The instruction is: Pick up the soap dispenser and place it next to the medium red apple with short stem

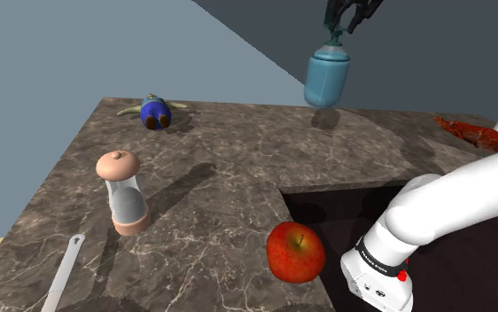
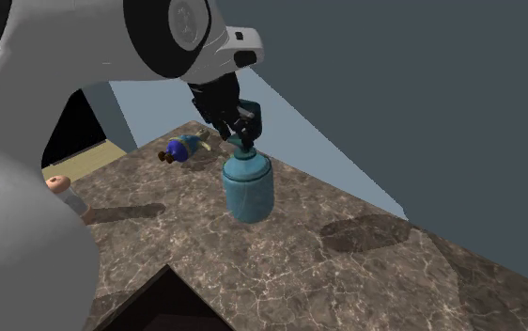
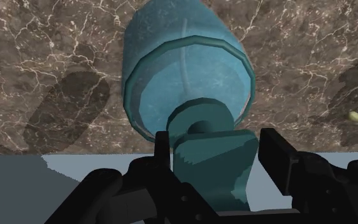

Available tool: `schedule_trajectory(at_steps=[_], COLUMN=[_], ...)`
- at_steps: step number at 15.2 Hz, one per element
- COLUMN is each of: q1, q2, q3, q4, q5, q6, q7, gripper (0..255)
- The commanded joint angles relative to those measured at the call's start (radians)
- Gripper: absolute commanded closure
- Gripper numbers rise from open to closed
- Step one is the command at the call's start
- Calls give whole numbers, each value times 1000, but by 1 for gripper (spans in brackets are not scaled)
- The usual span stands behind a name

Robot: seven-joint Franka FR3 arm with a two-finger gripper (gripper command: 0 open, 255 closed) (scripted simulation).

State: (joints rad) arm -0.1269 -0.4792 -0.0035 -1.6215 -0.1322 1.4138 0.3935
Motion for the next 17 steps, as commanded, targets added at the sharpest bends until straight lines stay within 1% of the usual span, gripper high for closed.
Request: schedule_trajectory(at_steps=[1,9,17], q1=[8,40,58], q2=[-28,-83,-68], q3=[39,201,380], q4=[-22,-37,26], q5=[5,48,98], q6=[-11,-73,-136], q7=[47,234,433], gripper=[255,255,255])
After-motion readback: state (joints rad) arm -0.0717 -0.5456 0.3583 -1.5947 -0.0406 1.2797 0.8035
